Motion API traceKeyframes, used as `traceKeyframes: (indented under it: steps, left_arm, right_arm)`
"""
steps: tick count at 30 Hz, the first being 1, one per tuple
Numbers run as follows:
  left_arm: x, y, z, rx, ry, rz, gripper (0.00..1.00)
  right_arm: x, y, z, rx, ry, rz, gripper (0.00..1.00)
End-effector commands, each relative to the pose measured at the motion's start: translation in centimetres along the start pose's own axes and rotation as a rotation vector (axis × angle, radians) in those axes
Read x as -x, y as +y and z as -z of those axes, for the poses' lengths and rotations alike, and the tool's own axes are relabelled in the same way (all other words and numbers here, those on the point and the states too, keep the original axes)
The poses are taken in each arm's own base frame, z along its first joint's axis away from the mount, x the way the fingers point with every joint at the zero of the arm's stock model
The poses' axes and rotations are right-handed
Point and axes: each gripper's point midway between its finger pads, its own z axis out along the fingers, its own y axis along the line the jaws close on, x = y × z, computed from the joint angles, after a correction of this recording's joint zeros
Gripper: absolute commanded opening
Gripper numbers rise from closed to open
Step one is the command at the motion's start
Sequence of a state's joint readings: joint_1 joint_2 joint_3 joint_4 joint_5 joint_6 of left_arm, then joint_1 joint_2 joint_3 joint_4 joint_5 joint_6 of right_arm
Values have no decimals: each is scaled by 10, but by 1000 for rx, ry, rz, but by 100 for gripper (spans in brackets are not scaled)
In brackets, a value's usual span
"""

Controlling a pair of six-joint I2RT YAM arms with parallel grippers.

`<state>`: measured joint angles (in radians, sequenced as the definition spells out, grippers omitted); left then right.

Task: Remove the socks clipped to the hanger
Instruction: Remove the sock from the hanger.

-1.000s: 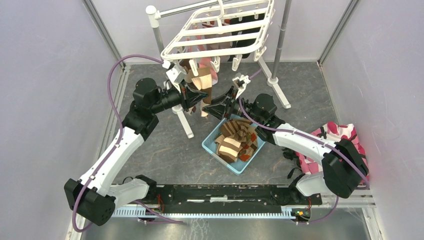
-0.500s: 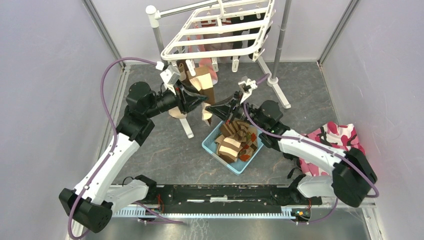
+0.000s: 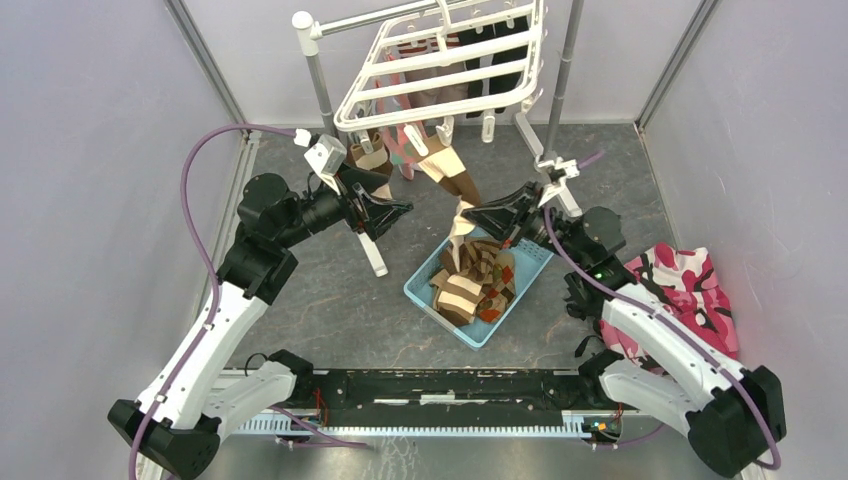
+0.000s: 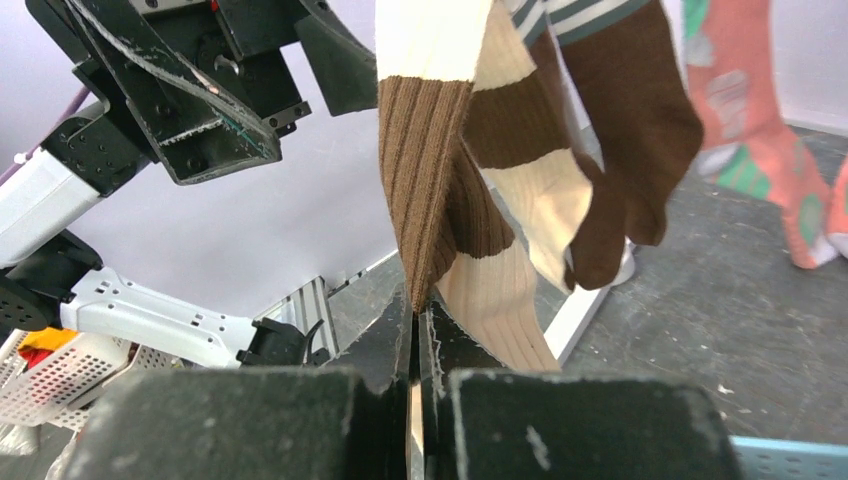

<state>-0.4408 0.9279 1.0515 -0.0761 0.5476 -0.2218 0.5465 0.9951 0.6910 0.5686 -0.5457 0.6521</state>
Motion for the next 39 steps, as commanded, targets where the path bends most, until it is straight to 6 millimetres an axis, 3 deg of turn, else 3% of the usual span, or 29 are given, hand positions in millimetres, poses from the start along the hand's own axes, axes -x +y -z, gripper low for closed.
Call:
traceKeyframes:
  steps: [1,6,12,20,26,28,35,39]
  left_arm:
    - [16,-5,5,-13,-35,-90,90]
    - [28,-1,8,15,-48,-173,89]
    - [29,-20,12,-72,-38,-174,87]
    - [10,-30,13,-140,21,-129,84]
    - [-8,-27,9,-154,64,-85,82]
    - [-11,-26,6,-163,72,-78,82]
    - [-7,-26,0,-177,62,-87,82]
    - [-7,-26,3,-174,55,-112,83]
  right_arm:
    - [28,13,17,28,-38,7,0]
    - [55,21,25,25,-56,37,0]
    - [91,23,39,-8,-93,89,0]
    - [108,-7,55,-47,-170,-36,0]
    - [96,-49,51,-157,-170,-162,0]
    - [100,-58,55,-194,-200,-168,0]
    - [175,-44,75,-121,-371,-117,0]
    - [181,-40,76,-61,-420,-152,0]
